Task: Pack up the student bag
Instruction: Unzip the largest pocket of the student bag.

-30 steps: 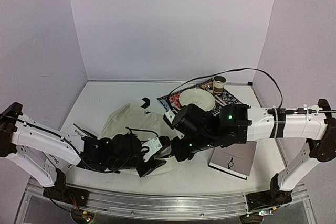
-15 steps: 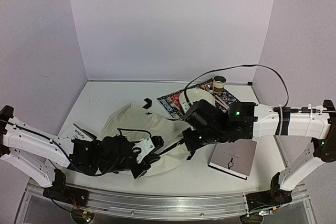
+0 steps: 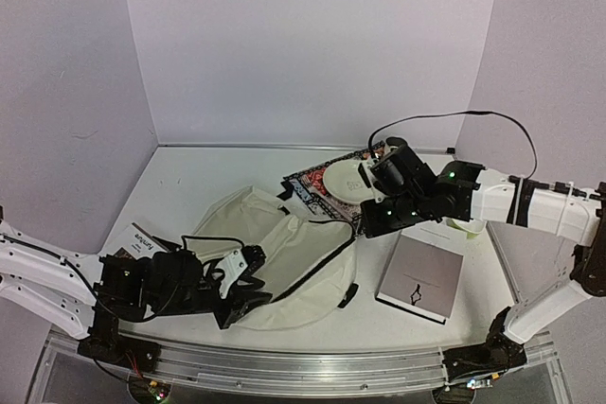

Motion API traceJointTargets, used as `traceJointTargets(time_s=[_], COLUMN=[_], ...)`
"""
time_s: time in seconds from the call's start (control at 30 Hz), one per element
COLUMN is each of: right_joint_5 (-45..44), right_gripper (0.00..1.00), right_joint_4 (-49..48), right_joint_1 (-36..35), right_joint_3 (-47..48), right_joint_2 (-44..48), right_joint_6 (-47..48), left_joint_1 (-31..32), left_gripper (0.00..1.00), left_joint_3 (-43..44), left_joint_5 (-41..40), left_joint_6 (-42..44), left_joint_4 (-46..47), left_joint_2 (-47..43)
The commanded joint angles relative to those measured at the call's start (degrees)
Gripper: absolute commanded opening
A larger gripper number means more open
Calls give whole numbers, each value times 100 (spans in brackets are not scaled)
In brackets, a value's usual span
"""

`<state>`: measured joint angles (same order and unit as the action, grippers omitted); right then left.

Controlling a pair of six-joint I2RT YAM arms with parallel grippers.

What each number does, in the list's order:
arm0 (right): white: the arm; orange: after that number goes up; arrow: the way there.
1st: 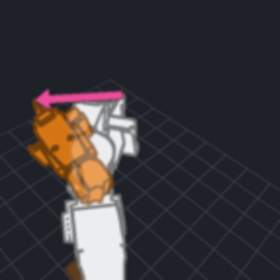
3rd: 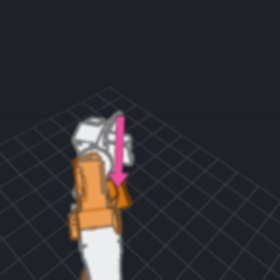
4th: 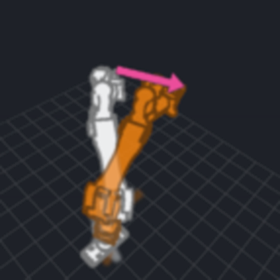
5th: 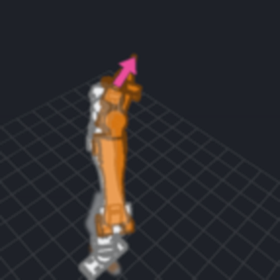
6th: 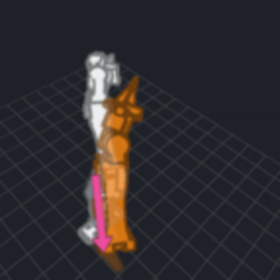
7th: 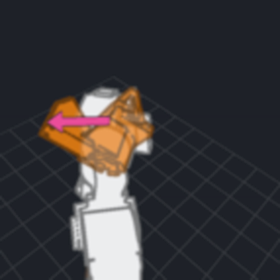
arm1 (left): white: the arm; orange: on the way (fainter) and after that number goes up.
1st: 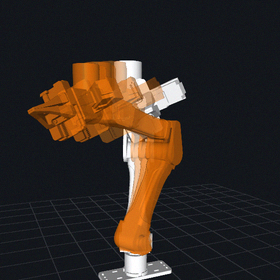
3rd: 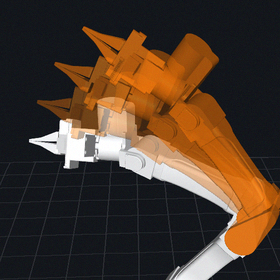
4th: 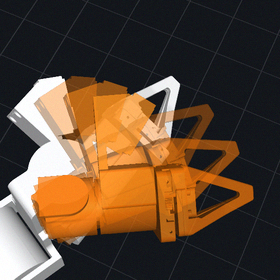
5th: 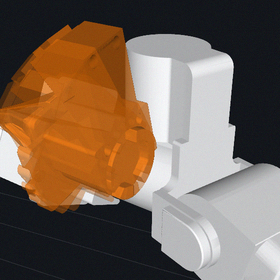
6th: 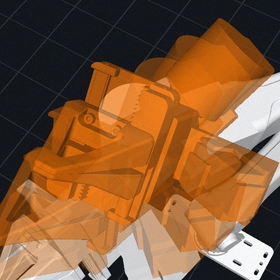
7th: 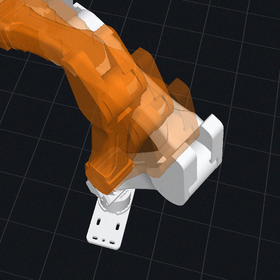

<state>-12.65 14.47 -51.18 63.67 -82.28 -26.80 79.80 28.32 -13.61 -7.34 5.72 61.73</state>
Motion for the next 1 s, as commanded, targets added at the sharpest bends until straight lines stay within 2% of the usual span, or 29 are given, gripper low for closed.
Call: traceJointTargets(time_s=[0.0,0.17,0.3,0.43,0.73,0.87,0.97], right_joint_5=[711,992,1098,1127,1151,1156,1134], right_gripper=[0,0,0,0,0,0,0], right_joint_4=[-362,-489,-544,-590,-766,-819,-823], right_joint_1=[-131,-483,-733,-935,-1122,-1141,-1149], right_joint_3=[-24,98,190,250,182,130,102], right_joint_2=[43,84,106,128,319,410,453], right_joint_6=[390,492,500,485,398,356,364], left_joint_1=[43,43,39,5,-294,-393,-422], left_gripper=[43,66,75,80,77,69,56], left_joint_3=[272,884,1422,1957,2524,2607,2669], left_joint_5=[-63,-396,-899,-1243,-677,-513,-471], left_joint_6=[-210,-302,-481,-574,-604,-603,-569], left_joint_4=[-118,-116,-110,-84,162,223,249], left_joint_2=[49,428,883,1407,2469,2757,2862])
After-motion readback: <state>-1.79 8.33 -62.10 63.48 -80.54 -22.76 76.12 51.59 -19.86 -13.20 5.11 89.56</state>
